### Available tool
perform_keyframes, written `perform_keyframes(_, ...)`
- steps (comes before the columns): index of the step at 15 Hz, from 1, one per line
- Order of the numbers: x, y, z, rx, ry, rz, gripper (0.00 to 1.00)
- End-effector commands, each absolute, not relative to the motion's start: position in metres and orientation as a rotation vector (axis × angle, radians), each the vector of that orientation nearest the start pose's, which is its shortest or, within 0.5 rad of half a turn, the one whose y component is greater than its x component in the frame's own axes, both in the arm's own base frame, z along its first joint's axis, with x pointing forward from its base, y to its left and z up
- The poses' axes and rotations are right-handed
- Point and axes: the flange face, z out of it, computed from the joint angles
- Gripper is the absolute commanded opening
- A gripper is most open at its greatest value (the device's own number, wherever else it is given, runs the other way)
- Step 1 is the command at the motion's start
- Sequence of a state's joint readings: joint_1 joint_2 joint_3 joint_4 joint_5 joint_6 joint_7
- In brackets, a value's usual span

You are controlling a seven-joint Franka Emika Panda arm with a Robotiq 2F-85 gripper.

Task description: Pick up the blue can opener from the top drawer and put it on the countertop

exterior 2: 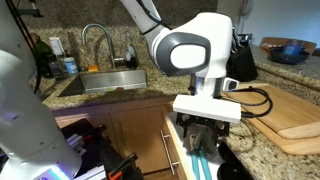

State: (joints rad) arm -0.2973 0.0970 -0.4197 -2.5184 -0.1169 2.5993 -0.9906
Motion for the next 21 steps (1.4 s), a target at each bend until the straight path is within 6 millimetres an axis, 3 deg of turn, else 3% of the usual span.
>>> perform_keyframes(1,0.350,-0.303,0.244,-3.139,-0.602,0.132,1.00)
perform_keyframes(2,0.351,-0.303,0.244,-3.139,-0.604,0.131,1.00)
perform_keyframes(5,0.366,-0.309,0.219,-3.145,-0.558,0.045,1.00)
perform_keyframes(9,0.394,-0.300,0.193,-3.158,-0.527,-0.100,1.00)
perform_keyframes(11,0.402,-0.302,0.178,-3.165,-0.433,-0.095,1.00)
perform_keyframes(12,0.394,-0.290,0.192,-3.155,-0.489,-0.082,1.00)
perform_keyframes(16,0.401,-0.297,0.178,-3.159,-0.454,-0.065,1.00)
perform_keyframes(20,0.383,-0.292,0.167,-3.043,-0.139,0.118,1.00)
perform_keyframes(21,0.391,-0.291,0.168,-3.085,-0.234,0.053,1.00)
